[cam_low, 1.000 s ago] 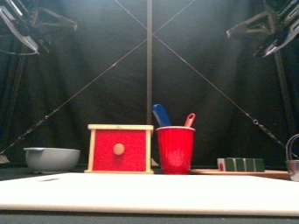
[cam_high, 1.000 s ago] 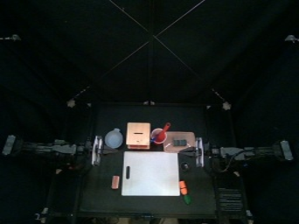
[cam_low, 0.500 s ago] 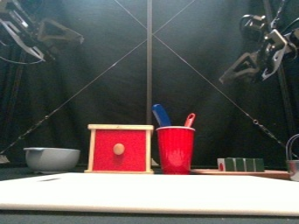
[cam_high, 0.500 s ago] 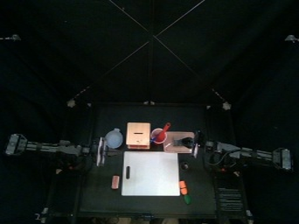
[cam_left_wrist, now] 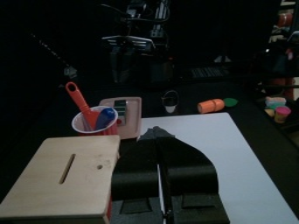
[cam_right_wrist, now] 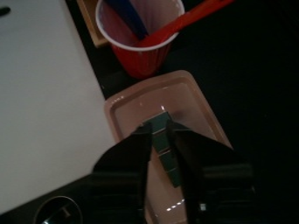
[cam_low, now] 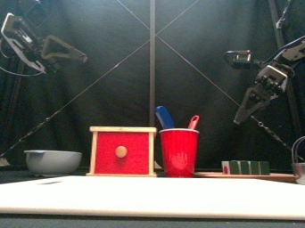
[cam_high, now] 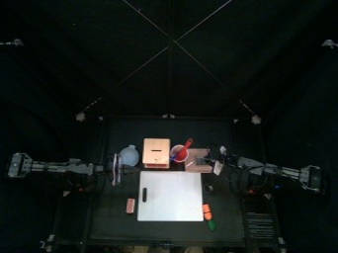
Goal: Place sushi on board then cut the sushi with the knife then place the pieces on the plate
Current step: Place the sushi on the board
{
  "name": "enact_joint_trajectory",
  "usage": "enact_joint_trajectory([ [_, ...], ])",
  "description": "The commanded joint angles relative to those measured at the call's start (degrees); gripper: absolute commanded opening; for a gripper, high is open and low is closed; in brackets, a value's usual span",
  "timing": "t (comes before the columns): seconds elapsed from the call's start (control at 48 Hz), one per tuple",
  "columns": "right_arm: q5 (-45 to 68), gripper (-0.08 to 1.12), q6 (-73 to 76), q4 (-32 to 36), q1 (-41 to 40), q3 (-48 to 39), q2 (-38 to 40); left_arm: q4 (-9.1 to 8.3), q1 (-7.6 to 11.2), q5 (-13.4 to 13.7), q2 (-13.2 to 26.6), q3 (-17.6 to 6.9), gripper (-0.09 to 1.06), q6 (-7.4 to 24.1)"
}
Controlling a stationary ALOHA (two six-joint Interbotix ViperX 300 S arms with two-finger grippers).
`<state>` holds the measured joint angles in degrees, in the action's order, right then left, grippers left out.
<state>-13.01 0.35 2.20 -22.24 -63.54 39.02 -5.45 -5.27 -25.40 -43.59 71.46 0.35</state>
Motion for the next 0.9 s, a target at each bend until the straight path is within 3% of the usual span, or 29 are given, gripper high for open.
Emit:
enact_joint_trajectory([
  [0.021, 0.09, 0.88, 0.26, 2.29, -0.09, 1.49, -0.97, -0.09, -0.79, -0.53, 1.05, -0.62, -0.01, 0.09],
  [0.104, 0.09, 1.02, 0.44, 3.87, -0.09, 1.49, -1.85, -0.09, -1.05, -0.53, 1.58, -0.7, -0.01, 0.09],
  [0.167, 0.18, 1.07, 0.53, 4.83, -0.18, 1.49, -2.72, -0.09, -1.23, -0.53, 2.11, -0.7, -0.01, 0.09],
  [0.896, 0.7, 1.01, 0.09, 6.15, -3.34, 4.39, -21.18, -0.09, -1.67, -0.53, 2.64, -0.7, -0.01, 0.0],
])
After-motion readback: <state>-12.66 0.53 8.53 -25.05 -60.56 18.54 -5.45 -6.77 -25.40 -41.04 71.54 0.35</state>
